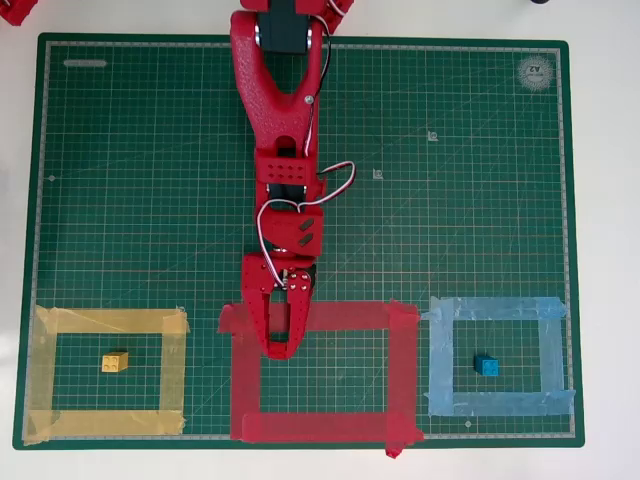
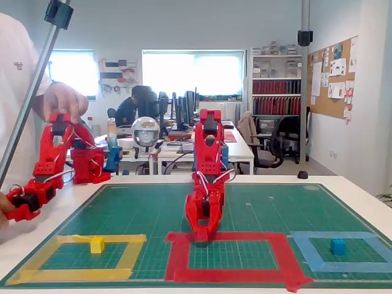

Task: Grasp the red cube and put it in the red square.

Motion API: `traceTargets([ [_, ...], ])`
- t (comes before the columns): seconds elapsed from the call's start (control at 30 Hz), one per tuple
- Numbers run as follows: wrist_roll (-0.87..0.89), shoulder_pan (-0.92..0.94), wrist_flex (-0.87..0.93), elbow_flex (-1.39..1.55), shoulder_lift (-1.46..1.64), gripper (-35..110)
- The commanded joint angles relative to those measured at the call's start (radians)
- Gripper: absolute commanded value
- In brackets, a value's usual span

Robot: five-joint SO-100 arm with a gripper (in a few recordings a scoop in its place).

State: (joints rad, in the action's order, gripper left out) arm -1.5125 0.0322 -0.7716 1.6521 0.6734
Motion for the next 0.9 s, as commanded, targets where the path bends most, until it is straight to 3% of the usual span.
traceTargets([
  [0.0,-0.034,-0.006,-0.009,-0.086,-0.017,-2],
  [0.63,-0.078,-0.118,0.023,-0.16,-0.087,-2],
  [0.87,-0.106,-0.12,0.169,-0.186,-0.048,-2],
])
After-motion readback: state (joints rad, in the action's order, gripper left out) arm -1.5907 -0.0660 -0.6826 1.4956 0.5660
